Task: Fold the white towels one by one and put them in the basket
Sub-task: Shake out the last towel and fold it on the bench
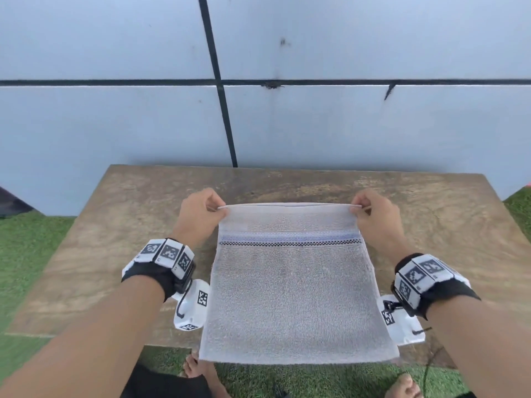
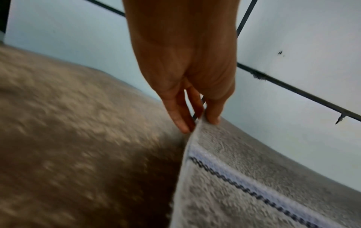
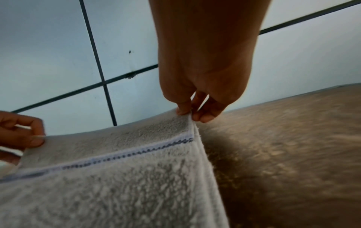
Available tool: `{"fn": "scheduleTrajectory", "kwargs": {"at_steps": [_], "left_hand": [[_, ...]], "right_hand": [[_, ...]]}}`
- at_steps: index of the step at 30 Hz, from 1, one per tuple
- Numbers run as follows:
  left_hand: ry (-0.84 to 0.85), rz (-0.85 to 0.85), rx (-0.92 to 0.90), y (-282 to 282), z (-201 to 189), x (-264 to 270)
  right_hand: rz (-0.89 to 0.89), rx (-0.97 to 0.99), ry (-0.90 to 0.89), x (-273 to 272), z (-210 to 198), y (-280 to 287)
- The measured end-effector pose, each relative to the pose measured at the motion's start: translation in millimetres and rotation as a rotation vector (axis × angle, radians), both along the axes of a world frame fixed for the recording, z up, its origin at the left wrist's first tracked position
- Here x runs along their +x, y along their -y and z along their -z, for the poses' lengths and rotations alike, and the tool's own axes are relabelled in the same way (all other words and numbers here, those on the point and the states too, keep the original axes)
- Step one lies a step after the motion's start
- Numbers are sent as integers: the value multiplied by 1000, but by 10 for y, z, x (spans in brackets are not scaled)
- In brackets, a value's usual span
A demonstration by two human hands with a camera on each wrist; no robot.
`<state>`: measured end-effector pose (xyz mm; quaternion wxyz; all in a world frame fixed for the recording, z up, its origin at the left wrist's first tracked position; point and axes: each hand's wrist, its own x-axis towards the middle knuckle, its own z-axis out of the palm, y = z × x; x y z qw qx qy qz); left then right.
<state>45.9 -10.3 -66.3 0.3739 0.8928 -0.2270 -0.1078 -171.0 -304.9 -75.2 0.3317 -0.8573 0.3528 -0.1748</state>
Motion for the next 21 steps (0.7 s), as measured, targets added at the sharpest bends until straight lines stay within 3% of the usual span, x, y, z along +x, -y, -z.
{"fn": "scheduleTrajectory", "kwargs": {"at_steps": [4, 8, 14, 21], "left_hand": [[-87, 87, -122, -213, -269, -99], [-165, 137, -99, -423, -472, -281], [-137, 102, -30, -615, -655, -570], [-62, 78, -67, -771, -830, -788]], "right_hand": [[-54, 112, 98, -206, -150, -8], [-115, 122, 114, -483, -289, -76], [-74, 27, 136, -794, -422, -267], [-51, -19, 126, -993, -651, -429]]}}
